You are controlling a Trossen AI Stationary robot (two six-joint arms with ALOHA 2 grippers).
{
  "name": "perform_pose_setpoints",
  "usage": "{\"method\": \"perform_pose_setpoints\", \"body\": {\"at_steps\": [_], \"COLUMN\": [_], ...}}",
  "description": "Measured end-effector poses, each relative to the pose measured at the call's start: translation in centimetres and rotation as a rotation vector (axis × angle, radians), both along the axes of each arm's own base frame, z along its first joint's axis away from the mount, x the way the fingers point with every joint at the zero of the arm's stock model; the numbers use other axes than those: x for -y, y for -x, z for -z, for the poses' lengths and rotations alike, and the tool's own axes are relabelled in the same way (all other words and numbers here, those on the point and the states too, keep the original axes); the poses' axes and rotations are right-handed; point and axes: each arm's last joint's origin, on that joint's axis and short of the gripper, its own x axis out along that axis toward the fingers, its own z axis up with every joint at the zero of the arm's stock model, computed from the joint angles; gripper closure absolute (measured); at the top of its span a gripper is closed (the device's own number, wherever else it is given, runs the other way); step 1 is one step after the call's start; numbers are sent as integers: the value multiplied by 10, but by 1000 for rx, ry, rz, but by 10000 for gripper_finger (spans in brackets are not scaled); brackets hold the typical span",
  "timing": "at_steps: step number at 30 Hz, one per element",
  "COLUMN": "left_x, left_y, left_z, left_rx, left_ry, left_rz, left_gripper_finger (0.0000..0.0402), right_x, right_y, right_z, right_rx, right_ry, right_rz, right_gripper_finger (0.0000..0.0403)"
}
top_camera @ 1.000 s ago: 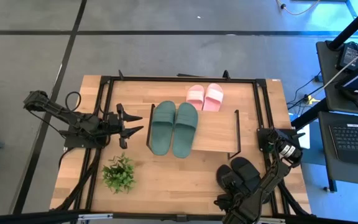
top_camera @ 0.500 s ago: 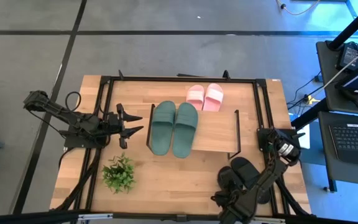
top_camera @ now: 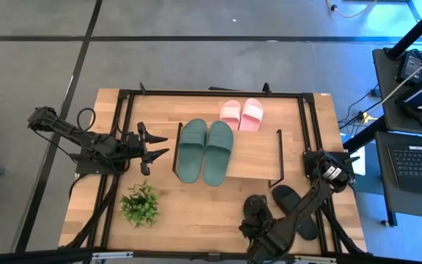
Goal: Pick and place slides into the shelf
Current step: Put the left black slipper under the shelf
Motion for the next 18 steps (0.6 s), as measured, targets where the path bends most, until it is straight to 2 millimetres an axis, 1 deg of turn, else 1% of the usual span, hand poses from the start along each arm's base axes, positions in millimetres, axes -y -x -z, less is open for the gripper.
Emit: {"method": "perform_pose_setpoints", "body": {"at_steps": [5, 7, 10, 14, 18], "left_x": [0, 0, 0, 0, 0], "left_y": [0, 0, 0, 0, 0], "left_z": [0, 0, 0, 0, 0], "left_rx": [-2, -3, -3, -3, -3], "left_ry": [-8, -8, -8, -8, -8], "left_rz": [0, 0, 0, 0, 0], "left_gripper_finger": [231, 231, 231, 231, 231], "right_x": [7, 11, 19, 37, 59], "right_y": [-8, -11, -20, -37, -52], "right_z": [1, 5, 7, 7, 7], "right_rx": [115, 113, 106, 113, 106], "right_ry": [92, 105, 96, 133, 135], "right_rz": [-10, -22, -15, -17, 48], "right_gripper_finger": [388, 388, 388, 388, 388]}}
